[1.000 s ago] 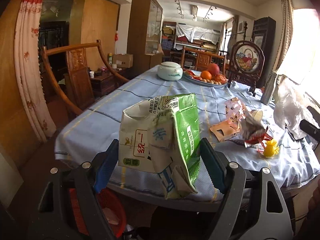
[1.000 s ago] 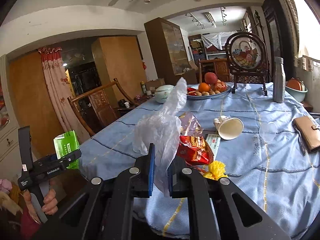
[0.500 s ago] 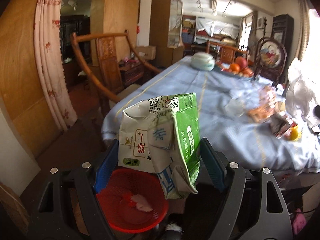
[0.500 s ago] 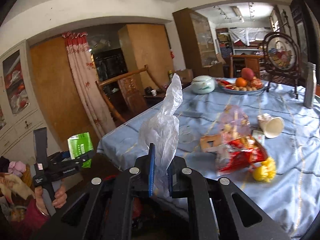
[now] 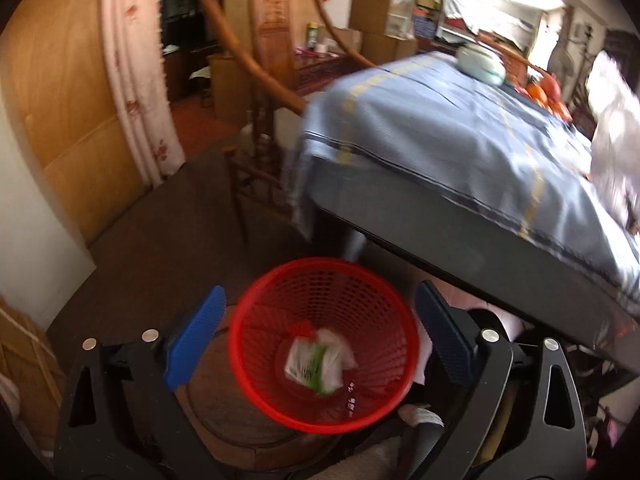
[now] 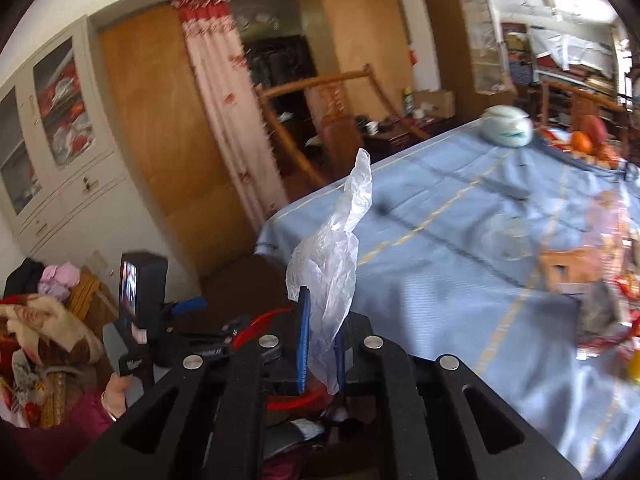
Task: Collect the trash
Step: 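Carry carton and bag over the red wastebasket and open both grippers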
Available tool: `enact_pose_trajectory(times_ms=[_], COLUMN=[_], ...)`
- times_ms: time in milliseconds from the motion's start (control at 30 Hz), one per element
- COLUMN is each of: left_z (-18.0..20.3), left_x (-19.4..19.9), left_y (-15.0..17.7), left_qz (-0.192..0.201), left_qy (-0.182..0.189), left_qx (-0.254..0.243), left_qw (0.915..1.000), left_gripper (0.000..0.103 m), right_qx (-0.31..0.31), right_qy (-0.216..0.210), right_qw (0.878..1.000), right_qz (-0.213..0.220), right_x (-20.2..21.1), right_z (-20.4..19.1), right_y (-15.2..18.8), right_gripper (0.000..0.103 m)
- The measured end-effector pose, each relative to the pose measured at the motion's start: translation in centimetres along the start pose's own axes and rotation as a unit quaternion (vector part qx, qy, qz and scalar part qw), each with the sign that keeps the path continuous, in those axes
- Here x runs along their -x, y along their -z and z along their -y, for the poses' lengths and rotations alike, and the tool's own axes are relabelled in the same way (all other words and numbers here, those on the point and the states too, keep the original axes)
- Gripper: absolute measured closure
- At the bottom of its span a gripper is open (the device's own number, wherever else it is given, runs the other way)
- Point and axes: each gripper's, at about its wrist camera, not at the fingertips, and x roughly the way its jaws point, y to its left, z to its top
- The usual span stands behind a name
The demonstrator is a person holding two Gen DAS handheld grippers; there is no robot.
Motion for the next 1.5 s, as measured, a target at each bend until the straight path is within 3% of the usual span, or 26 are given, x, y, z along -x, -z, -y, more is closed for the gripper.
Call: enact_pose_trajectory(times_ms=[233,433,467,533,600,800,967,1500], left_z=[-3.5,-5.7,-6.0,-6.3,-6.4,-6.6,-5.5,1.9], left_x=[1.5,1.3,1.1,1.0,0.7,0.6,1.5,7.1], left_y=[-0.1,0.2,0.1,0.2,0.0,-0.2,-0.7,-3.2], left_qz=[0.034,0.028,0.027,0.025,0.024,0.022,0.035,0.108], left_qy=[-0.049,-0.054,-0.053,-0.053,-0.053,-0.054,-0.053,-0.022], left_qx=[0.031,0.054,0.058,0.064,0.068,0.072,0.059,-0.018], left_qw=[0.9977,0.9967,0.9966,0.9962,0.9960,0.9957,0.9962,0.9938], left_gripper=[0.008,0.008,0.008,0.008,0.008,0.008,0.008,0.007], right_qx=[0.027,0.043,0.041,0.033,0.040,0.041,0.040,0.012], right_qy=[-0.036,-0.051,-0.057,-0.066,-0.057,-0.046,-0.036,0.012], right_qw=[0.997,0.992,0.990,0.988,0.988,0.991,0.995,1.000], right_qz=[-0.063,-0.111,-0.124,-0.138,-0.139,-0.116,-0.088,0.018], right_x=[-5.8,-11.0,-11.9,-13.0,-13.1,-11.5,-9.6,-0.1], right_z=[-3.7,-5.7,-5.8,-5.8,-5.8,-5.6,-4.6,-0.7], right_y=[0.3,0.6,0.7,1.1,1.3,0.8,0.3,-0.2], right_gripper=[0.092,0.088,0.086,0.055,0.052,0.051,0.044,0.028])
